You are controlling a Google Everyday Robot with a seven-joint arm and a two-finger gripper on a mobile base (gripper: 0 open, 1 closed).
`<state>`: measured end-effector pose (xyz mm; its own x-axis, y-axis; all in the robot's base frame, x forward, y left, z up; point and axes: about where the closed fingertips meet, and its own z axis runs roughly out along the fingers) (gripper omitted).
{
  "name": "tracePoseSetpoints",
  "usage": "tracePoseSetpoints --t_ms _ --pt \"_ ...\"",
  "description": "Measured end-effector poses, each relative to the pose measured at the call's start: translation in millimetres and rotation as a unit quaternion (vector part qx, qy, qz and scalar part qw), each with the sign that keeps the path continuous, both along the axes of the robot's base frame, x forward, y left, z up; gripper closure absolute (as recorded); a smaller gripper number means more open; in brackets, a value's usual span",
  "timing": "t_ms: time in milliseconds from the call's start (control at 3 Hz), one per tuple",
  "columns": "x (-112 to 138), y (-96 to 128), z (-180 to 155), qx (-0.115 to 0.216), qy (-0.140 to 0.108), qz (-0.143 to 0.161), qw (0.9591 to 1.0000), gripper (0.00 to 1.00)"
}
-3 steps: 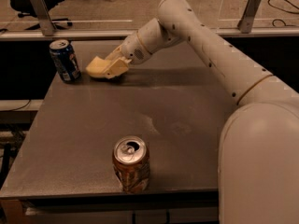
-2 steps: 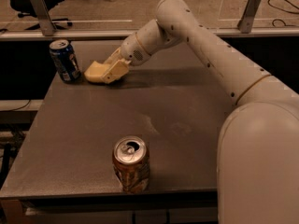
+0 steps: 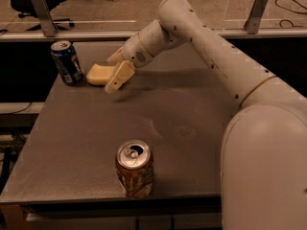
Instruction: Move sponge near pepsi can
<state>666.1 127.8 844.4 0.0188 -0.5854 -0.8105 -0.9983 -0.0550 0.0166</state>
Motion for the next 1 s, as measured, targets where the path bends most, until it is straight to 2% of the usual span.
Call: tracePoseSetpoints --t_ms 333,667,1000 --pt "9 -11 5 0.003 -0.004 -0.017 0.9998 0.00" --pt "27 -37 14 0.008 -0.016 -0.056 0.9982 0.00" --pt "50 -82 28 0.014 -0.036 -0.123 0.9916 0.00"
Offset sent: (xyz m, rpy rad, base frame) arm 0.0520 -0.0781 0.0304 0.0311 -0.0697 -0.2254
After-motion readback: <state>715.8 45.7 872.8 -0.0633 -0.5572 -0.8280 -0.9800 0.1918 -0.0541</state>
